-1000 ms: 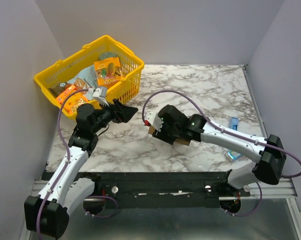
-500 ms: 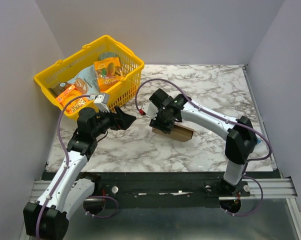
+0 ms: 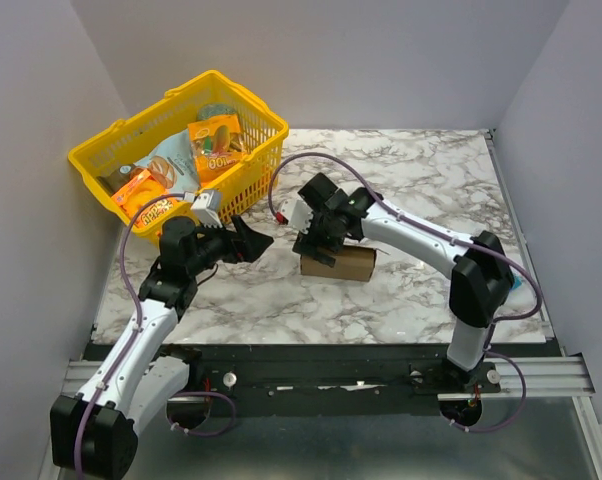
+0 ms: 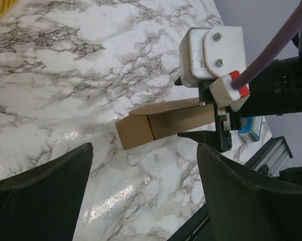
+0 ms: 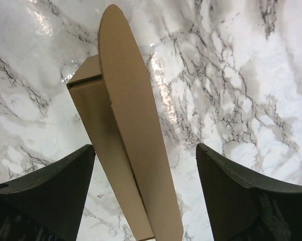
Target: Fold the paper box
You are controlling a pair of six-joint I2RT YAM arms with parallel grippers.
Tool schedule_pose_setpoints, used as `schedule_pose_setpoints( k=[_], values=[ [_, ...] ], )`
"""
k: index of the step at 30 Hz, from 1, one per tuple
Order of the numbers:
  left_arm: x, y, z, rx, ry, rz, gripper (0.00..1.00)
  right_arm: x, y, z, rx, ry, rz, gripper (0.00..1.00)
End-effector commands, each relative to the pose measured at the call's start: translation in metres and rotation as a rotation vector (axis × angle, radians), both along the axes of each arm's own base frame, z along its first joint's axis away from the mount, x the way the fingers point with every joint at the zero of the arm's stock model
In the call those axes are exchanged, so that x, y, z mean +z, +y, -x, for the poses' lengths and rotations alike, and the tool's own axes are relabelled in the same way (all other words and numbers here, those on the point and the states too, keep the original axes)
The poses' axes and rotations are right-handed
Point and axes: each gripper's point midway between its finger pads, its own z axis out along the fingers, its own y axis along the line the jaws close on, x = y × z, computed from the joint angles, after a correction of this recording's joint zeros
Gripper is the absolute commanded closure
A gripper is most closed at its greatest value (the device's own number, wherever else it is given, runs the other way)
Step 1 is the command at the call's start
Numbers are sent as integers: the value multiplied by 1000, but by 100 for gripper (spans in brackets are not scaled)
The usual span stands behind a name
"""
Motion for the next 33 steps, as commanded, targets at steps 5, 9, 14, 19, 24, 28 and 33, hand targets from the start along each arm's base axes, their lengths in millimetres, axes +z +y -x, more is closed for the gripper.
schedule_pose_setpoints(
  k=[5,9,14,19,24,28,33],
  values=[
    [6,-18,1,-82,-118,28,11,90,-10,-28,-171,-270,-247,10],
    [-4,-32,5,-114,-122,-86,12,105,-49,-25,-397,-249,-349,14],
    [-12,-38,3,-102,-142,-292,12,94,-95,-4,-569,-192,-416,20],
    [1,-46,-11,-118,-149,-453,14,68,-116,23,-658,-117,-451,26],
    [-16,-47,-7,-284,-107,-680,18,58,-123,25,-721,-124,-477,30],
    [-30,-47,-5,-380,-141,-755,19,49,-128,24,-734,-145,-468,34],
    [-54,-56,-13,-423,-112,-762,23,41,-138,20,-737,-180,-409,38]
  ],
)
